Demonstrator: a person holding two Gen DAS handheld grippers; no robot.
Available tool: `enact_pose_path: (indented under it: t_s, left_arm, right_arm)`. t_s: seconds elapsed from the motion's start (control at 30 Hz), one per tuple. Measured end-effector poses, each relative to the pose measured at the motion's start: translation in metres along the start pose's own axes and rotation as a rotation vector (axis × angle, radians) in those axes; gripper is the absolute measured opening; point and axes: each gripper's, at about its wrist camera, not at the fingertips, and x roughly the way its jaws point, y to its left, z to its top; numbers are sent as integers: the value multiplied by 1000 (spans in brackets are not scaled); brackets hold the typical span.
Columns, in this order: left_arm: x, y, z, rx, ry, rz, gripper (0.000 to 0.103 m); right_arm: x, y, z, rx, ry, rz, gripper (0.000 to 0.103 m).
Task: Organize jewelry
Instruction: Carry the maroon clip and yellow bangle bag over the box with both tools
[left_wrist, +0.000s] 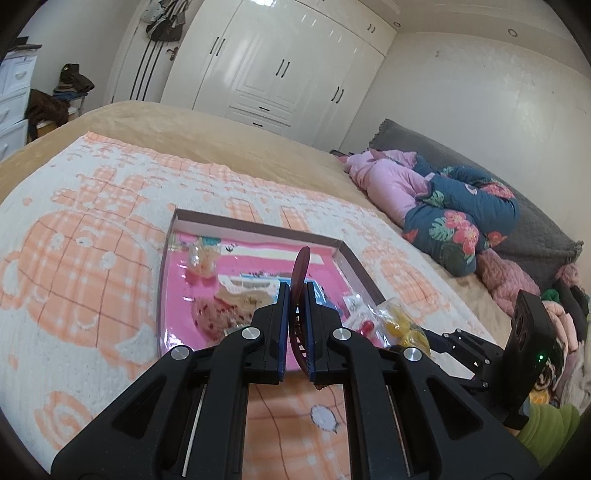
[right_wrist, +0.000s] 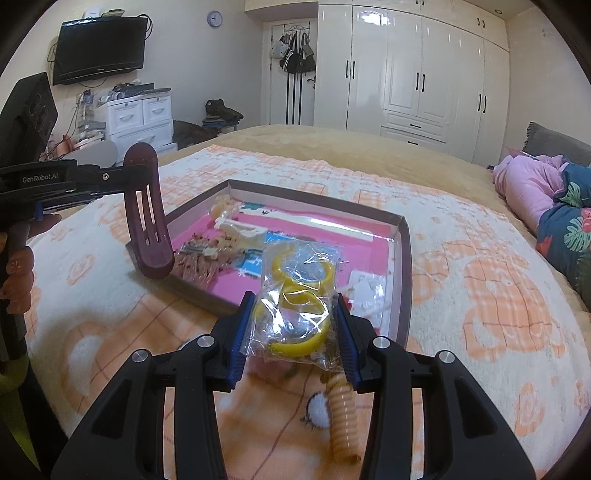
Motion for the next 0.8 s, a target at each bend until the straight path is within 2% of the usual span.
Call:
enact_pose_path:
  t_s: [0.4,0.8]
  left_arm:
    - [18,33,19,-67,-31,51,3]
    - [32,62,16,-117,-38,100,3]
  right_arm:
    - [26,-5,15,6,14,-20,40]
    - [54,-15,28,12,32,-56,40]
